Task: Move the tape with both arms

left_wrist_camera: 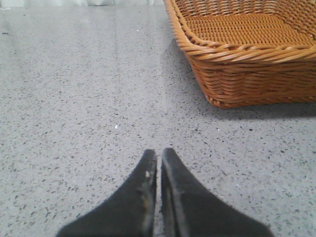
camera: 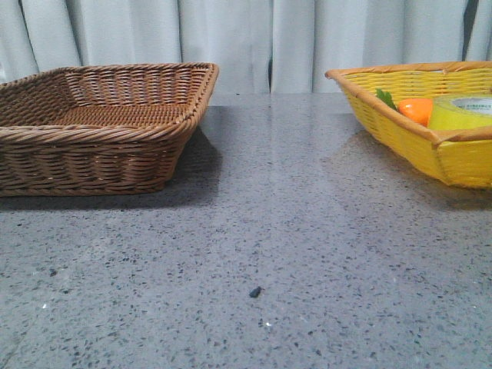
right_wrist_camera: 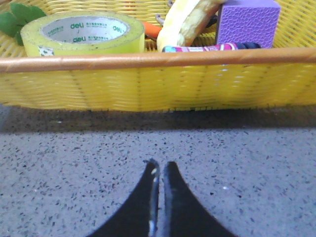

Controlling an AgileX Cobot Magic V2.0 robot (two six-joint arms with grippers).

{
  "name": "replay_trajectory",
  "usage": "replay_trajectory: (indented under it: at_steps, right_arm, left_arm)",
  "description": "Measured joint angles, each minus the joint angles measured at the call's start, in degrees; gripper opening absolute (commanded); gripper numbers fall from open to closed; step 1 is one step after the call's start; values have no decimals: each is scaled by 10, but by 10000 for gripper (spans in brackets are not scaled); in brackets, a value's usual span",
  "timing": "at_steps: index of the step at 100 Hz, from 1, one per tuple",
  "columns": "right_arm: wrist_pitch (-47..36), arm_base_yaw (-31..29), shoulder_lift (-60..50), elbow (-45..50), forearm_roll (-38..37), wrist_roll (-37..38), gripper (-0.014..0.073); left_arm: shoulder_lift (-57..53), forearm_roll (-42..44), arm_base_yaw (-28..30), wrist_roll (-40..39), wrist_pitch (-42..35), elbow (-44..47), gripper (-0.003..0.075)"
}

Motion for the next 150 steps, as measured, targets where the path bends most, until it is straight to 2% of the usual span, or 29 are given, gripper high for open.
replay_trajectory:
  at_steps: [78, 100, 126, 150]
  right_arm:
    - [0, 0, 0, 0, 0, 0, -74]
    - [-10, 0, 0, 0, 8, 0, -74]
    - [-63, 0, 0, 0, 12, 0, -74]
    - [-155, 0, 0, 0, 12, 0, -74]
  left_arm:
    - [0, 4, 0, 0, -1, 0, -21]
    - [0, 4, 0, 0, -26, 0, -21]
    - [0, 4, 0, 0, -79, 0, -21]
    - [0, 2, 0, 0, -148, 0, -21]
